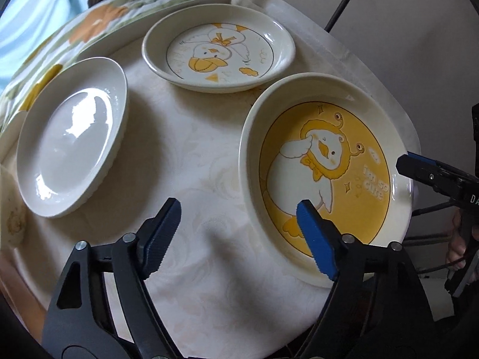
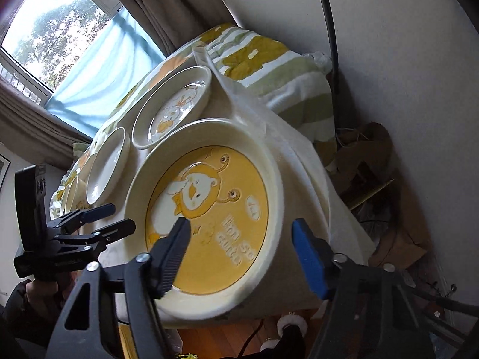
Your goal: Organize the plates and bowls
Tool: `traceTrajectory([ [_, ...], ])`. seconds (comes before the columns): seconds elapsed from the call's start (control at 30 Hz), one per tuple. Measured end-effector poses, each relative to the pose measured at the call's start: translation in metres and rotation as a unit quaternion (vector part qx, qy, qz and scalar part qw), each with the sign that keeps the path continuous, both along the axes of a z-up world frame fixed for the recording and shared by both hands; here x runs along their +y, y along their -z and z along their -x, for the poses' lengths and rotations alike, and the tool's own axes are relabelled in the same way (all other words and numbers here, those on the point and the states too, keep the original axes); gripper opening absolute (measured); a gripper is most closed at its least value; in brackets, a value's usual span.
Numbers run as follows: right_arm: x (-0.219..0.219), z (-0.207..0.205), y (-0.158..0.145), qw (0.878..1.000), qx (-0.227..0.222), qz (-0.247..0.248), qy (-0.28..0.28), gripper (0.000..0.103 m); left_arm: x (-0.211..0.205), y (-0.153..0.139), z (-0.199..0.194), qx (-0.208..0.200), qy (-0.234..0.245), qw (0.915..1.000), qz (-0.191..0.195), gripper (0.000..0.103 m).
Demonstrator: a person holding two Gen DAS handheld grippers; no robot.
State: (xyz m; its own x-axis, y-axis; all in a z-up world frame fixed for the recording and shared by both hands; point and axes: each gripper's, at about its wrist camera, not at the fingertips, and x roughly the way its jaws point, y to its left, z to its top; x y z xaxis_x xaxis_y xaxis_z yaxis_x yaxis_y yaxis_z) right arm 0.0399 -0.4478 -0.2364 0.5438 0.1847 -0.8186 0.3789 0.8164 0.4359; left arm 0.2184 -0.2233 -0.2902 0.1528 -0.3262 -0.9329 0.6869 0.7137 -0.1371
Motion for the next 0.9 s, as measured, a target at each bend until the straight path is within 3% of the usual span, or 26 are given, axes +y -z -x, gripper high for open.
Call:
traceTrajectory([
  [0.17, -0.012, -0.014, 0.011, 1.0, 0.004, -0.005, -0.006, 0.034, -0.01, 0.012, -0.005, 0.026, 0.004, 0.9996, 0.003, 0.032],
  [0.3, -0.017, -0.017, 0.015, 1.0, 0.007, -0.006, -0.007, 0.023, -0.016, 0.013, -0.005, 0.041, 0.009, 0.999, 0.015, 0.017],
  [0.43, -0.023, -0.015, 0.02, 1.0, 0.01, -0.007, -0.011, 0.015, -0.018, 0.014, -0.01, 0.04, 0.003, 0.9991, 0.014, 0.017],
  [0.9, -0.019, -0.02, 0.018, 0.999, 0.013, 0.007, -0.04, 0.016, -0.017, 0.0, 0.003, 0.015, -0.008, 0.9998, 0.013, 0.017],
])
